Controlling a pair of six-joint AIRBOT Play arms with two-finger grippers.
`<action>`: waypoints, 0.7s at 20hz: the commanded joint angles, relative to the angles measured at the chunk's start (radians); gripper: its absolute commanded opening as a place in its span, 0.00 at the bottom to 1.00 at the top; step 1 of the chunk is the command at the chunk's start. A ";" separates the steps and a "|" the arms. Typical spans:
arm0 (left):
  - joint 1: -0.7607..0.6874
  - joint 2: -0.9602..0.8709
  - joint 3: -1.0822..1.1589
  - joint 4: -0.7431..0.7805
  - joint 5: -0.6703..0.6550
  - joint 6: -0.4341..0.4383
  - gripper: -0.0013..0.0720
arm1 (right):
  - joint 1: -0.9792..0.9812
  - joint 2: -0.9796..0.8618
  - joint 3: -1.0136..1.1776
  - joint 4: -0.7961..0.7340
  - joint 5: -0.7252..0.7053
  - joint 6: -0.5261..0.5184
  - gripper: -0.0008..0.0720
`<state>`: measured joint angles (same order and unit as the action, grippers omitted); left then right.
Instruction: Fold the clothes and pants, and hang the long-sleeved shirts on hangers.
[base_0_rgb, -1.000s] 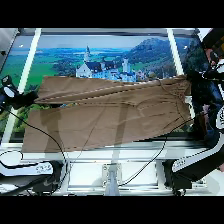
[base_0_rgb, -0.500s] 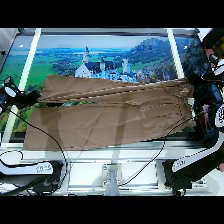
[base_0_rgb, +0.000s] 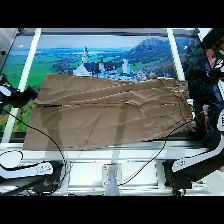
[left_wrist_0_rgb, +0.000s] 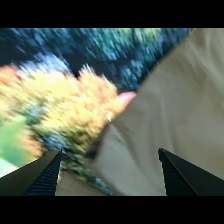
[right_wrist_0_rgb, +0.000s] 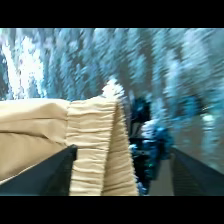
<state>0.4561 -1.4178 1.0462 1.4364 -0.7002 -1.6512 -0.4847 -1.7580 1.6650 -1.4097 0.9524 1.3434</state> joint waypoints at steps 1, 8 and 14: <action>0.048 0.093 0.011 0.065 -0.002 -0.001 0.97 | -0.024 0.079 0.041 -0.108 0.084 0.070 0.68; 0.152 0.219 0.010 0.108 -0.027 0.021 0.21 | -0.146 0.246 0.049 -0.113 0.447 0.175 0.06; 0.150 0.202 0.002 0.108 -0.027 0.147 0.05 | -0.219 0.443 -0.200 -0.173 0.534 0.140 0.05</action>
<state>0.6014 -1.2118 1.0504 1.5402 -0.7261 -1.5841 -0.6647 -1.4216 1.5936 -1.5570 1.4593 1.4784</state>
